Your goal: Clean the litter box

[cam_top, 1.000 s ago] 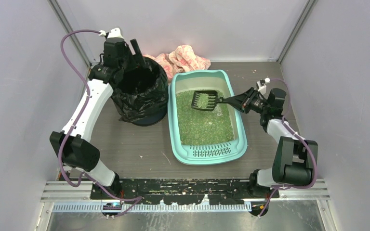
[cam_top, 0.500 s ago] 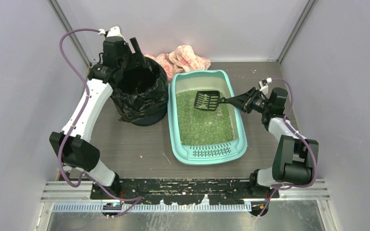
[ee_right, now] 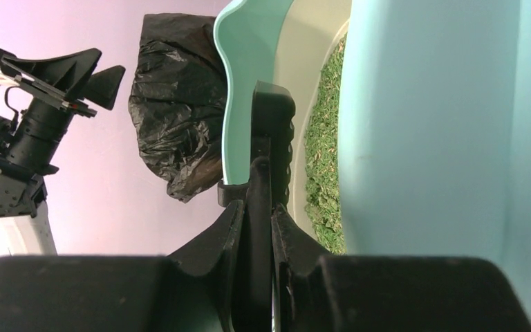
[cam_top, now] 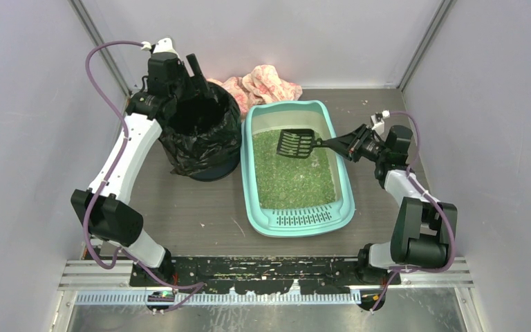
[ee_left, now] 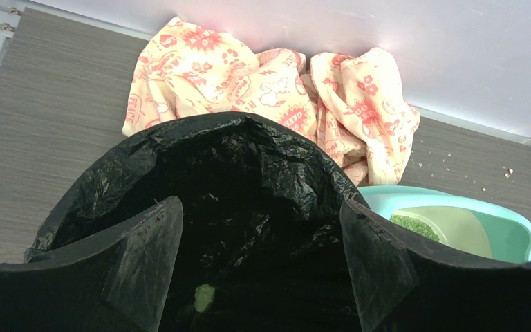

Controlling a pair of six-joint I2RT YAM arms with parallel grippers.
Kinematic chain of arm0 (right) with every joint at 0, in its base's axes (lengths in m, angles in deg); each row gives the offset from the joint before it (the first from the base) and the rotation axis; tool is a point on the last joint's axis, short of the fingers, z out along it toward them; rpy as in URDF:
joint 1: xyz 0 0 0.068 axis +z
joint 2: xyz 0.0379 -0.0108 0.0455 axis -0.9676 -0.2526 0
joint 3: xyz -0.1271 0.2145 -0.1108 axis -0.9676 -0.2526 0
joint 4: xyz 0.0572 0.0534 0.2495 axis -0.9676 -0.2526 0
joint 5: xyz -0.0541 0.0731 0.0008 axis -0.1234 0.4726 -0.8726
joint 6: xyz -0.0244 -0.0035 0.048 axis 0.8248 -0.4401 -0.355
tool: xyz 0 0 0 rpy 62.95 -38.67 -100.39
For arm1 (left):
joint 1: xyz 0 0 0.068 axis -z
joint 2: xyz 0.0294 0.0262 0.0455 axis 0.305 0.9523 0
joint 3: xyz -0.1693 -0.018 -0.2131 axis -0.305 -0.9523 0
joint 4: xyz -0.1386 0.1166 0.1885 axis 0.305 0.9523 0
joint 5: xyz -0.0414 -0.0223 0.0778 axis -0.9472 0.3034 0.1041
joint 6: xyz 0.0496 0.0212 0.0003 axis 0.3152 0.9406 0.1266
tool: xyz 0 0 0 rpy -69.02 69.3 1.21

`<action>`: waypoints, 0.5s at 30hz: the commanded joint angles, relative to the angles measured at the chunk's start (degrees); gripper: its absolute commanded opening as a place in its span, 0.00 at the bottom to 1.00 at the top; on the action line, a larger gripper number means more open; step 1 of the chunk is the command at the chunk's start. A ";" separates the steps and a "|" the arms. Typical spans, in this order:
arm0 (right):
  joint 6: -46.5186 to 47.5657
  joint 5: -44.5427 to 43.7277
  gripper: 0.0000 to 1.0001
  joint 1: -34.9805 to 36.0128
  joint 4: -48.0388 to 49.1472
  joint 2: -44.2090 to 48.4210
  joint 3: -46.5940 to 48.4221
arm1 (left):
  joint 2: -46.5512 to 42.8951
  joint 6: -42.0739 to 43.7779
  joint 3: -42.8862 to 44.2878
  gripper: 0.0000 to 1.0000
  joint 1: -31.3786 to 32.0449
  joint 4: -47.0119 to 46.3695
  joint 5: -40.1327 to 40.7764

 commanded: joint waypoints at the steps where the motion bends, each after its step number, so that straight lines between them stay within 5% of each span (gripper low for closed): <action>1: 0.88 0.61 0.01 -1.91 3.45 4.98 0.05 | -2.05 1.10 0.65 0.84 0.16 -3.30 0.54; 7: -2.02 4.95 0.01 -0.90 11.04 7.69 0.21 | -2.40 0.72 -0.44 0.84 0.11 -3.56 0.08; 15: -2.52 7.16 0.01 -0.33 7.44 8.76 6.49 | -2.65 0.41 -0.63 0.84 0.11 -3.56 -0.25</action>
